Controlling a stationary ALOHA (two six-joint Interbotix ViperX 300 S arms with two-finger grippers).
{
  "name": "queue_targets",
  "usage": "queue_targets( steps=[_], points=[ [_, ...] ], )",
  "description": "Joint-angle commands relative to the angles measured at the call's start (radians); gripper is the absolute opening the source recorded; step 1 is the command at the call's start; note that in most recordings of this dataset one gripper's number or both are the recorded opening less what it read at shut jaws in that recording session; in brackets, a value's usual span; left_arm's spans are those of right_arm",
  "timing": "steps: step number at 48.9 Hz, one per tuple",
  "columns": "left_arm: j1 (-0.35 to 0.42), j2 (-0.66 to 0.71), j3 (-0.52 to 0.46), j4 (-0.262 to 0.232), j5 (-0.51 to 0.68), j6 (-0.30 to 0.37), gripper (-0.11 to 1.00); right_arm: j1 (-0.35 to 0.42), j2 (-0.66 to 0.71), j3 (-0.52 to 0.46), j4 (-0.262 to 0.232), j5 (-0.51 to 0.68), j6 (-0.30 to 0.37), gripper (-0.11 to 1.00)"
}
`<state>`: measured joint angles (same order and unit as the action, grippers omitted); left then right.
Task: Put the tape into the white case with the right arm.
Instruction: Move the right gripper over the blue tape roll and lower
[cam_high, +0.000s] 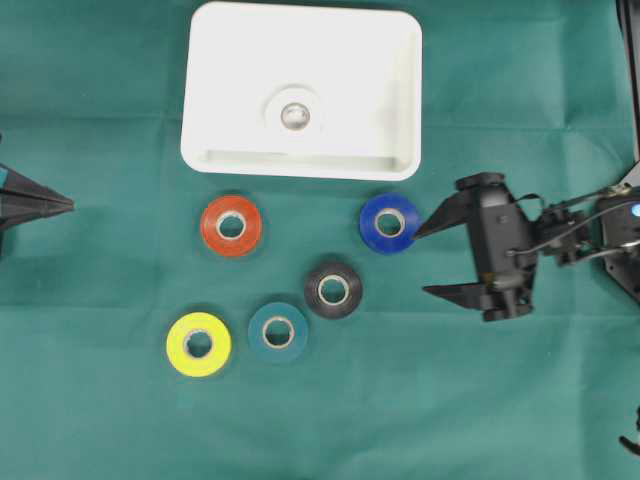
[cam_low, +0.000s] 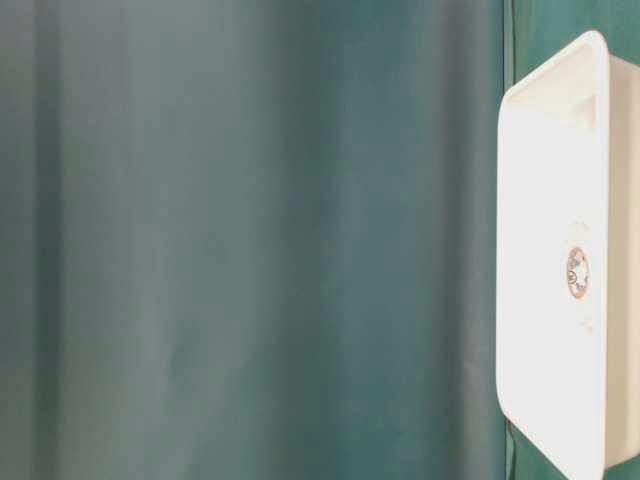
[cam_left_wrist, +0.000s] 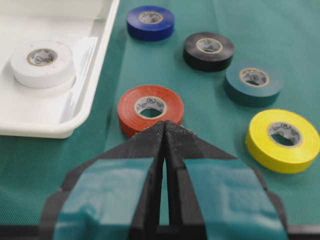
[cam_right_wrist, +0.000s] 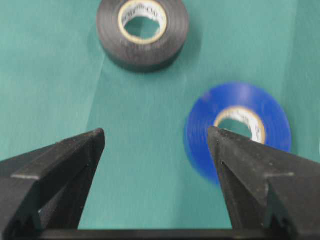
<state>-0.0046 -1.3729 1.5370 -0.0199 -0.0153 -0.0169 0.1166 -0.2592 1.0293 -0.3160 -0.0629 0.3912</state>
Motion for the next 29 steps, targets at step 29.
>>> queue_targets(
  steps=[29],
  points=[
    [0.002,0.008,-0.012,-0.003,-0.003,0.0,0.01,-0.035,0.1,-0.092,-0.002,-0.005,-0.002,0.49]
  ],
)
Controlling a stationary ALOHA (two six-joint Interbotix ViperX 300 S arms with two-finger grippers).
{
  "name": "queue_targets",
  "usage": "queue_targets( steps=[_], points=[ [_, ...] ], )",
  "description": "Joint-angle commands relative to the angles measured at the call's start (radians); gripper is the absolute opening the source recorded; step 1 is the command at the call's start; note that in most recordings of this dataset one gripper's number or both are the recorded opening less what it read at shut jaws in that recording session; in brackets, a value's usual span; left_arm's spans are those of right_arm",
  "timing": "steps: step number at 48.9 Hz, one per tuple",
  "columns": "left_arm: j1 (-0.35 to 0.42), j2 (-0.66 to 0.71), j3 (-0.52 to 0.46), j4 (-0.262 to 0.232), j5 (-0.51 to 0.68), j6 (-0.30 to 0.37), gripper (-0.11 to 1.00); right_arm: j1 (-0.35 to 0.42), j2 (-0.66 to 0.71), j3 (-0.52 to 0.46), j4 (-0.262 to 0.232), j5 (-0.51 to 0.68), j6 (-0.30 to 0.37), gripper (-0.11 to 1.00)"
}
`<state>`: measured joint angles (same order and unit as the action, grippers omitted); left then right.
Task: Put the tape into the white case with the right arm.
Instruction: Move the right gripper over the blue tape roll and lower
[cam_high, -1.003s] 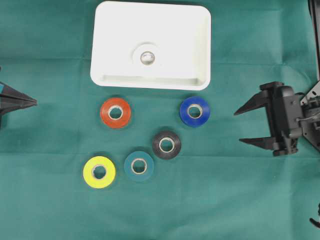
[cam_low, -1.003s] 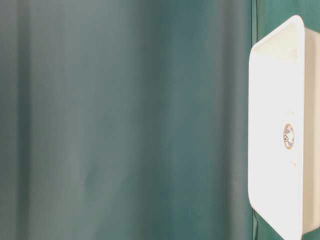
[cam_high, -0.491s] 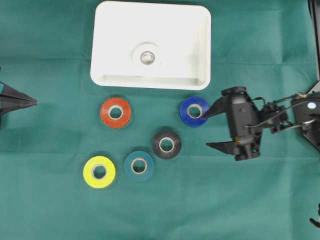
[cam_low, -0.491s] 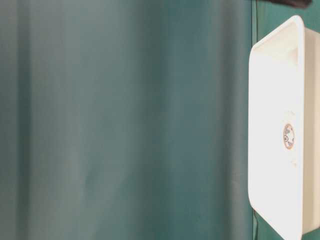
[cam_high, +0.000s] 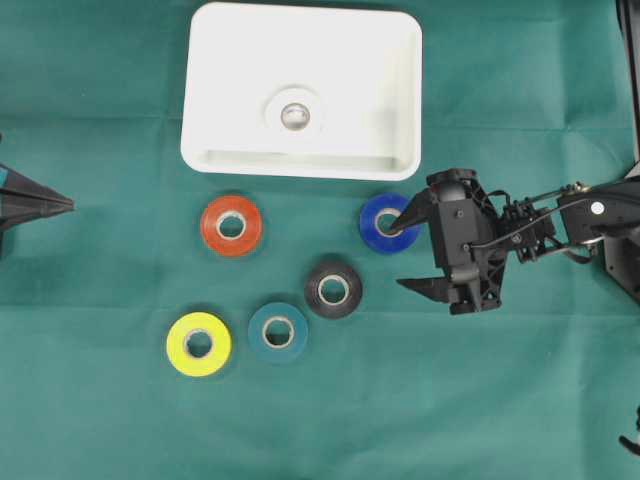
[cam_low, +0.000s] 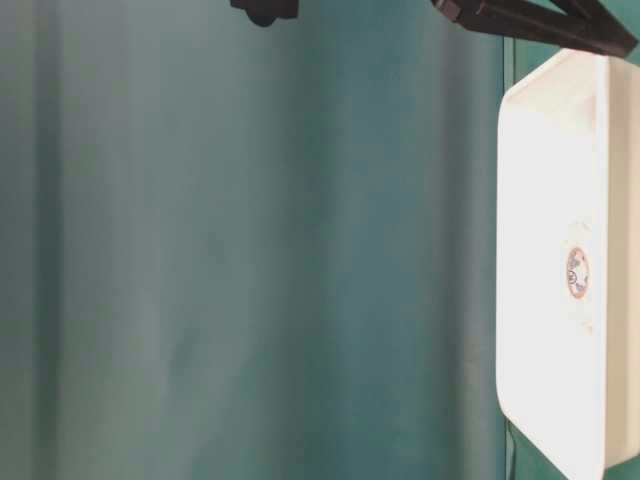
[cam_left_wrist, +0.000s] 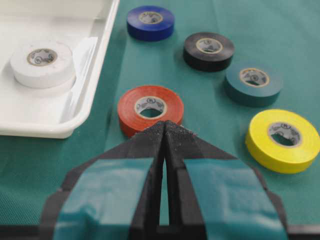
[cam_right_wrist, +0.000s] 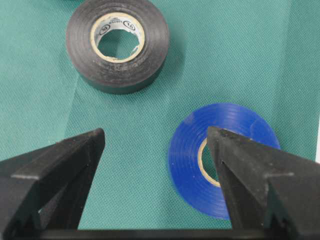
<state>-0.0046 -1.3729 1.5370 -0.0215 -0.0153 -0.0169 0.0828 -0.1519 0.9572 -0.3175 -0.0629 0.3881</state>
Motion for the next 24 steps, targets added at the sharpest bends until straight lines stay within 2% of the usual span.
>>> queue_targets(
  steps=[1,24],
  points=[
    [0.002,0.008,-0.012,-0.002,-0.003,0.0,0.01,-0.003,-0.008,-0.018,-0.002,-0.005,0.002,0.49],
    [0.002,0.008,-0.012,-0.002,-0.003,0.0,0.01,-0.032,0.126,-0.054,-0.002,0.018,0.006,0.49]
  ],
)
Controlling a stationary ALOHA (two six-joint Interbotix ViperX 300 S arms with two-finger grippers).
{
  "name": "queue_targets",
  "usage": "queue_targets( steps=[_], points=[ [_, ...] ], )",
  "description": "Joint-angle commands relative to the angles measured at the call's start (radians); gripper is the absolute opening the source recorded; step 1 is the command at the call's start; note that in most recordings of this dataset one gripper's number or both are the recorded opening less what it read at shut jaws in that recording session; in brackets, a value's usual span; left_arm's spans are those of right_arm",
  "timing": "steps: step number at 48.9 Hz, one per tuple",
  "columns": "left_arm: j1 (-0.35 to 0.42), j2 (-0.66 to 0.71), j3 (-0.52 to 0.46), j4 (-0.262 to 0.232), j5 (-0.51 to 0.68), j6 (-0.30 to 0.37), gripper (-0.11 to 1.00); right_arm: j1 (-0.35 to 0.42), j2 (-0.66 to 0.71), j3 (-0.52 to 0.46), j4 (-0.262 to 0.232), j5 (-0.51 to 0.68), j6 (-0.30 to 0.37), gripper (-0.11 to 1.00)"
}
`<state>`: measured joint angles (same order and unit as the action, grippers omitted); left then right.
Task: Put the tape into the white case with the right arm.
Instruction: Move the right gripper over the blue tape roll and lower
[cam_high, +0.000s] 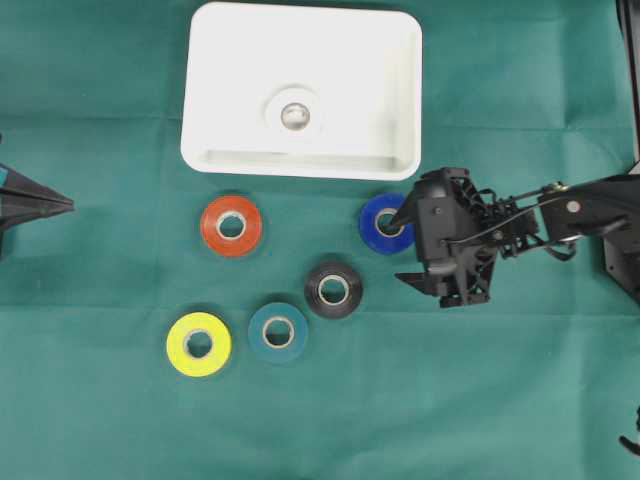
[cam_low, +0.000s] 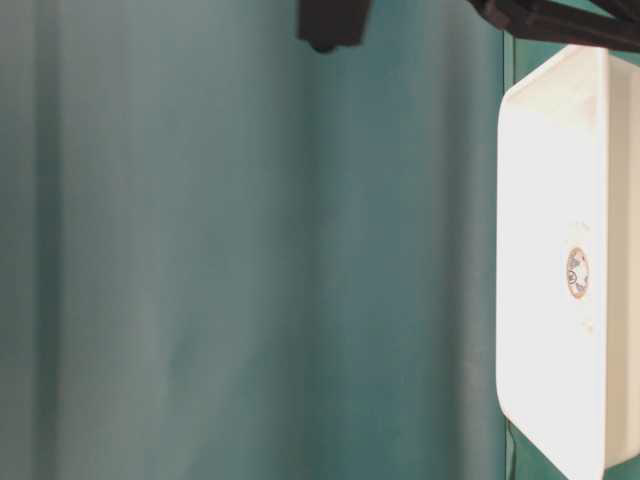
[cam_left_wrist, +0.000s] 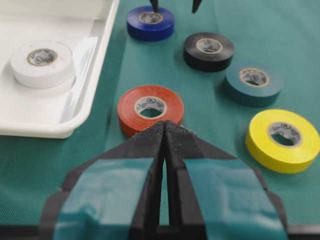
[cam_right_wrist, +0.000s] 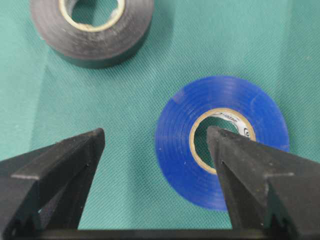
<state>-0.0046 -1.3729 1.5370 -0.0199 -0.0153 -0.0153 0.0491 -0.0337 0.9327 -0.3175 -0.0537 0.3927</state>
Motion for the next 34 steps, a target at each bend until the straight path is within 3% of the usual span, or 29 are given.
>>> queue_targets(
  steps=[1,16,34],
  points=[
    [0.002,0.008,-0.012,-0.003,-0.003,-0.002,0.01,0.002,0.015,-0.035,-0.002,0.021,0.002,0.49],
    [0.002,0.008,-0.012,-0.003,-0.003,-0.002,0.01,0.002,0.051,-0.081,-0.002,0.189,0.006,0.49],
    [0.002,0.008,-0.012,-0.003,-0.003,-0.002,0.01,0.002,0.051,-0.087,-0.002,0.196,0.003,0.45]
  ],
)
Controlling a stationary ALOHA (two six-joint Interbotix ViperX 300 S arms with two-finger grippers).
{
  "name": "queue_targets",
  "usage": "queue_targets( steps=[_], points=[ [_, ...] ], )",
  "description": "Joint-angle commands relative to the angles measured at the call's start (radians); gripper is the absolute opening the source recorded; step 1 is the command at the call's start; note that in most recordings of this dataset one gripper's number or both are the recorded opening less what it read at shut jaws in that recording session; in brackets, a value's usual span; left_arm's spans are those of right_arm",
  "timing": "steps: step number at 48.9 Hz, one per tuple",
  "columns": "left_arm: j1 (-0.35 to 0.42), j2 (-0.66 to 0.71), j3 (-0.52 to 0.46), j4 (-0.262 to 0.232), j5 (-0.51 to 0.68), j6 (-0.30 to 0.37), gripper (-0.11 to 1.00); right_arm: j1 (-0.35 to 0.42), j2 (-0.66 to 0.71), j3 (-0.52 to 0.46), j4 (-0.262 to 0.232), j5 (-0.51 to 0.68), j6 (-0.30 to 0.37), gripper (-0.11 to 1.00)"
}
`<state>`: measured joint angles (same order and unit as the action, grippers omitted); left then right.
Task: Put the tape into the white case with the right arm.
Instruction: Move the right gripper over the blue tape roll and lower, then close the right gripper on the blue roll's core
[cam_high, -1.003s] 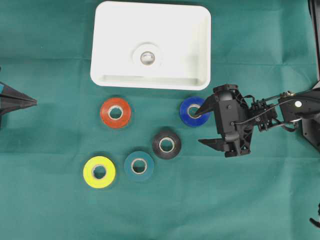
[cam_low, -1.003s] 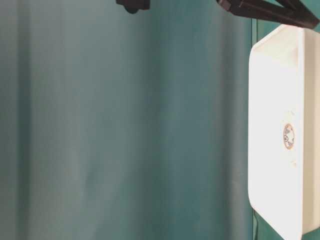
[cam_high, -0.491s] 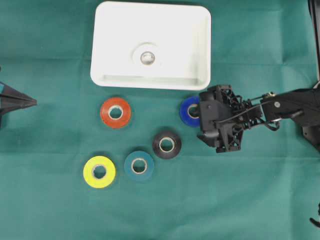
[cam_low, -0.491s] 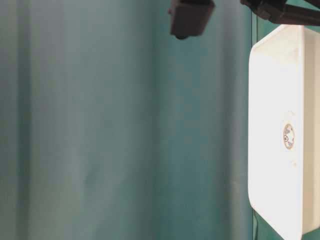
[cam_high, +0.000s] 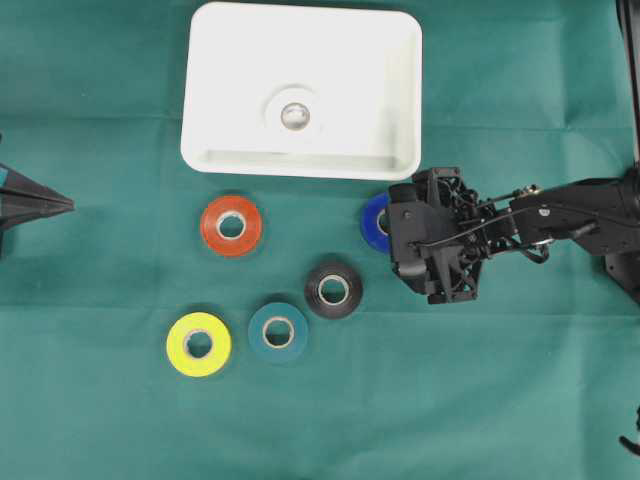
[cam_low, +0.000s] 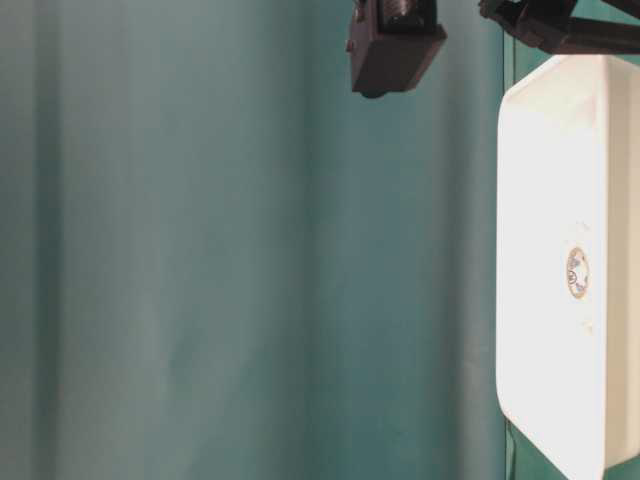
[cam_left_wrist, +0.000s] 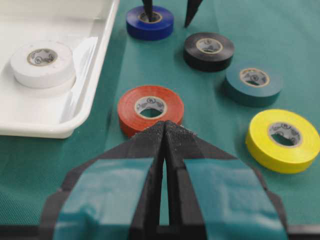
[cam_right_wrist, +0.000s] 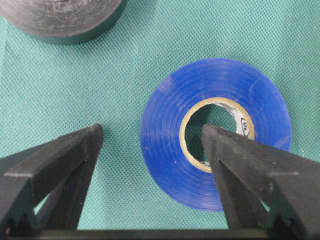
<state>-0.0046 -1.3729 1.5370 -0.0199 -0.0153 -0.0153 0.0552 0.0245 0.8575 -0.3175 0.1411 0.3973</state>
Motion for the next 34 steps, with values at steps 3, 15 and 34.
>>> queue_targets(
  steps=[3,15,34],
  points=[
    [0.002,0.008,-0.014,-0.003,-0.003,-0.002,0.01,-0.003,-0.008,-0.014,-0.002,0.002,-0.002,0.35],
    [0.002,0.008,-0.012,-0.003,-0.003,-0.002,0.01,-0.005,-0.008,-0.029,-0.002,-0.002,0.0,0.1],
    [0.002,0.008,-0.012,-0.003,-0.003,-0.002,0.01,0.005,-0.031,-0.046,-0.002,-0.009,0.003,0.02]
  ],
)
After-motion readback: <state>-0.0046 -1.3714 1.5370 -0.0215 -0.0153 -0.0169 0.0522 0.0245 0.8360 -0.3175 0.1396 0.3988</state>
